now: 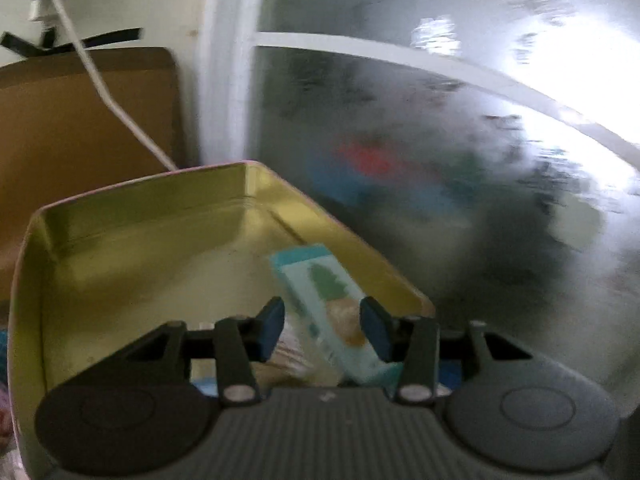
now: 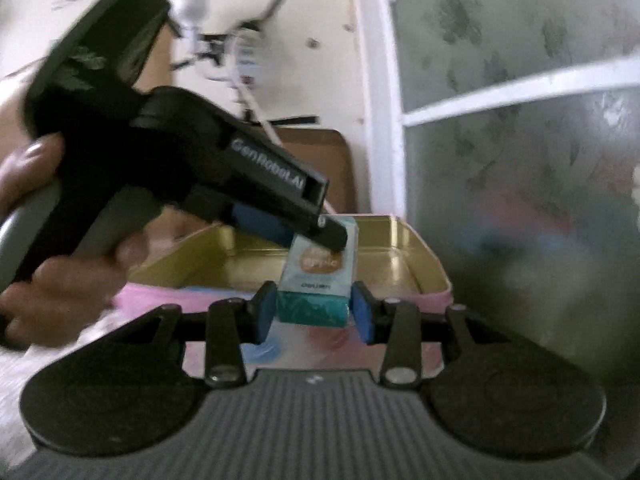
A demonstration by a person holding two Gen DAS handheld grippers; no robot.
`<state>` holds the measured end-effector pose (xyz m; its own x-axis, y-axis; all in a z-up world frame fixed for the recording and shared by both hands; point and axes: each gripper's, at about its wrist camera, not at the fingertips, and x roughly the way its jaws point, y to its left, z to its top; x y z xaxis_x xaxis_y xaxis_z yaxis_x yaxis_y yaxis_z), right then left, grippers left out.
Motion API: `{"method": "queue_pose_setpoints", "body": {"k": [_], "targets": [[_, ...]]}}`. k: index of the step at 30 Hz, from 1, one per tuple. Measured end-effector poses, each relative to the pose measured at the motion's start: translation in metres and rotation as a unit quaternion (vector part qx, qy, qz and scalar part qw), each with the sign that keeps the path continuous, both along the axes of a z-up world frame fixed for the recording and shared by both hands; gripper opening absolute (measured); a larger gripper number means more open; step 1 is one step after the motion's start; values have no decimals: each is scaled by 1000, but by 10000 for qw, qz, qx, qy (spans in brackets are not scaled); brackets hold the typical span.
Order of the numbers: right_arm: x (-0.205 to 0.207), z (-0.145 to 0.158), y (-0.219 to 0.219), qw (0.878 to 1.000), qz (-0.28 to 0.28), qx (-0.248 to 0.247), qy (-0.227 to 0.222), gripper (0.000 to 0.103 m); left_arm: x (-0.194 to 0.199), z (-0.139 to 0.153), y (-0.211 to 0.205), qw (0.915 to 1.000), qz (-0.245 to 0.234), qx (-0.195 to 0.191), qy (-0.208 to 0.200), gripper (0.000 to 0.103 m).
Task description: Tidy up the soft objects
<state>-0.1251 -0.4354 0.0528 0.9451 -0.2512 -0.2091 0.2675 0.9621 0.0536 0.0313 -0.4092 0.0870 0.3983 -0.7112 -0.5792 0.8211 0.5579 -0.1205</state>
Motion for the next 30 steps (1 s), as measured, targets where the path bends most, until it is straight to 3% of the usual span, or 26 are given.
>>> {"method": "queue_pose_setpoints", "body": {"k": [2,6,12,14,17,20,24,27,30], "targets": [[19,-3,-11,9995,-273,96,110,44,6,-10,-3,9993,356,23,-113,44],[48,-8,-20,9979,-602,-18,246,45,10,-12,23,9973,699,-179,105,44],[19,0,4,9988,-420,144,-206,45,-11,-1,121,9957,682,-593,-200,45],[8,0,20,9990,-191,258,-326,45,-19,-8,162,9950,735,-645,-210,47],[9,1,43,9982,315,416,-309,44,-23,-25,227,9910,1235,-409,-325,48],[30,5,74,9939,1038,375,-28,40,-17,-46,287,9787,2035,13,-276,48],[78,16,126,9788,2007,295,285,36,-6,-75,357,9557,2925,329,-1,47],[127,22,177,9625,2634,192,617,35,-12,-79,395,9480,3176,141,-118,47],[184,23,223,9435,3110,401,1068,35,-9,-78,411,9442,3286,-202,-34,48]]}}
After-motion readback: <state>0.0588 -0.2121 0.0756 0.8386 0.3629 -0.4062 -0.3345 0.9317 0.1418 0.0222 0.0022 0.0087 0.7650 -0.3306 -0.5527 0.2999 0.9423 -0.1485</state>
